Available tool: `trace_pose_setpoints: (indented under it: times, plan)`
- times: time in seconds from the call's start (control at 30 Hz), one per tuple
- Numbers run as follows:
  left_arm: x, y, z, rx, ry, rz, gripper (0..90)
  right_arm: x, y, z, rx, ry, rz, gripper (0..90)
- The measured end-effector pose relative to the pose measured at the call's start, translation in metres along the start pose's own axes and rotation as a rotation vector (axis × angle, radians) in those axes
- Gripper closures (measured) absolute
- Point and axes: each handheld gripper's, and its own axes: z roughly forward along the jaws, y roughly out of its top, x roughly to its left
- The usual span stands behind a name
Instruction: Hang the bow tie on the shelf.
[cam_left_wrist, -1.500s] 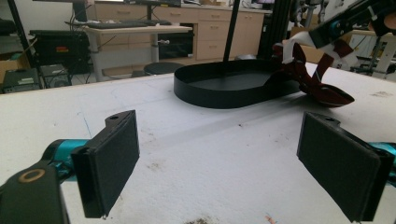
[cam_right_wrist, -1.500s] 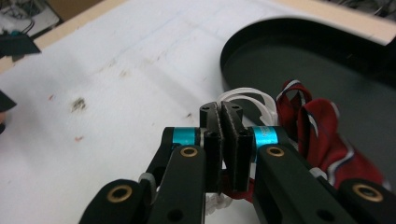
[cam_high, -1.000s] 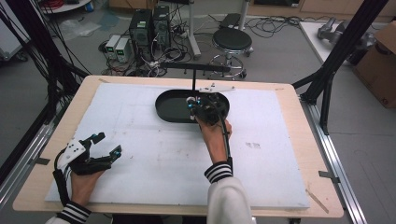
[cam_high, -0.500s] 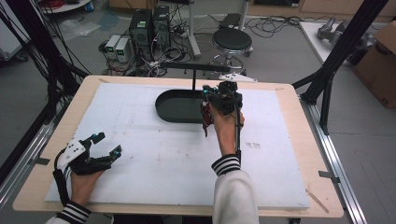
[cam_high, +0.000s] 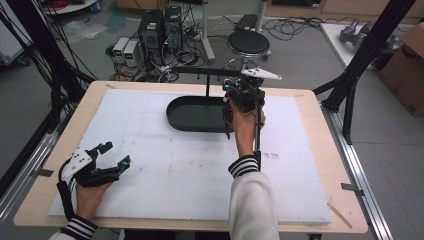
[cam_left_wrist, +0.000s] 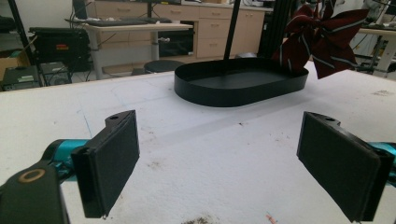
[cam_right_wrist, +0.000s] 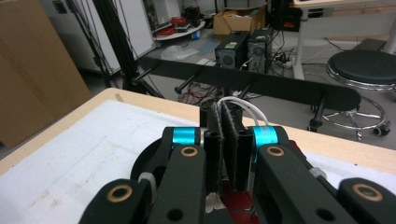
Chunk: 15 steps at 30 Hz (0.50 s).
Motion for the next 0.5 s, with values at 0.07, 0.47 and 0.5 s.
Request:
trace_pose_setpoints:
  times: [0.07, 0.47, 0.5]
  plan:
    - [0.0, 0.0, 0.0, 0.002, 0.001, 0.0, 13.3, -0.001, 0.002, 0.0, -0.011, -0.004, 0.001, 87.0]
    - [0.0, 0.0, 0.0, 0.001, 0.001, 0.0, 13.3, 0.001, 0.007, 0.021, -0.006, -0.034, -0.005, 86.9]
    - [0.0, 0.0, 0.0, 0.001, 0.001, 0.001, 13.3, 0.002, 0.008, 0.023, 0.007, -0.034, -0.007, 86.9]
